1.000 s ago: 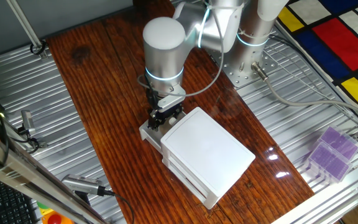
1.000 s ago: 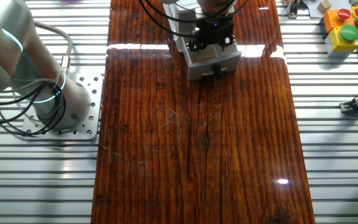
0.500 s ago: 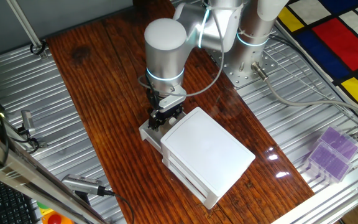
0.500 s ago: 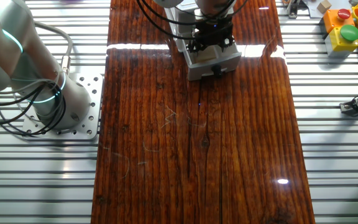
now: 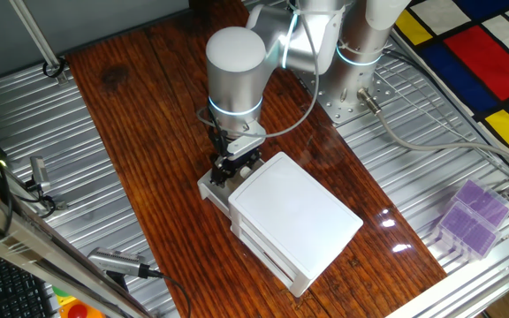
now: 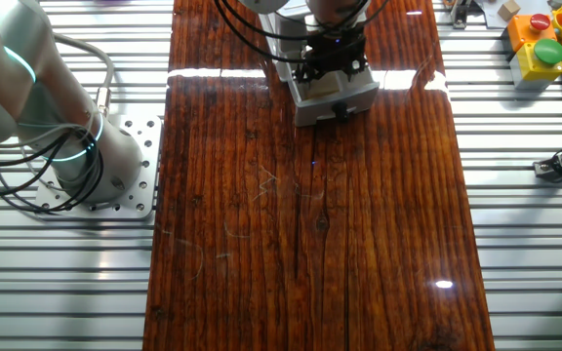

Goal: Take something out of a drawer

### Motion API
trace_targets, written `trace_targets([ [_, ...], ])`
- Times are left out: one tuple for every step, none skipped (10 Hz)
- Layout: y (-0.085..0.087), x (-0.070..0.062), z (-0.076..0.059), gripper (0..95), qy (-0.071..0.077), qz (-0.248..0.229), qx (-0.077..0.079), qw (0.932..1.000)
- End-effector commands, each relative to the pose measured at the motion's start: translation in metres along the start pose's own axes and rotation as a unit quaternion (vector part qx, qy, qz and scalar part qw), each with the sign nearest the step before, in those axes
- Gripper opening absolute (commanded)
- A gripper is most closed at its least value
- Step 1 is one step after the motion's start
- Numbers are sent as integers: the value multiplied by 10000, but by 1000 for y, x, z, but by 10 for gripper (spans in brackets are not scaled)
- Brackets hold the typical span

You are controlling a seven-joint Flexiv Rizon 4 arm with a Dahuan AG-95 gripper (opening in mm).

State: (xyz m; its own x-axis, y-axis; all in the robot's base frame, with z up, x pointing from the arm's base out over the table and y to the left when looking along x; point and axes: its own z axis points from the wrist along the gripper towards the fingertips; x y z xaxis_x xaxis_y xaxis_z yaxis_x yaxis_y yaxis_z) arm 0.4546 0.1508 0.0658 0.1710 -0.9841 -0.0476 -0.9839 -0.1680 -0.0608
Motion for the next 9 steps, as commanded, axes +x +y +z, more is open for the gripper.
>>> trace_targets([
  [-1,0,0,950,0,-7,-6,10000],
  [-1,0,0,950,9,-11,1,10000],
  [0,-1,1,950,12,-10,6,10000],
  [0,-1,4,950,12,6,18,10000],
  [1,-1,7,760,15,26,34,10000],
  [2,-1,8,760,12,45,44,10000],
  [2,-2,8,570,12,67,58,10000],
  [2,-1,8,0,-8,196,52,9998],
  [1,-1,7,0,-7,272,53,9996],
])
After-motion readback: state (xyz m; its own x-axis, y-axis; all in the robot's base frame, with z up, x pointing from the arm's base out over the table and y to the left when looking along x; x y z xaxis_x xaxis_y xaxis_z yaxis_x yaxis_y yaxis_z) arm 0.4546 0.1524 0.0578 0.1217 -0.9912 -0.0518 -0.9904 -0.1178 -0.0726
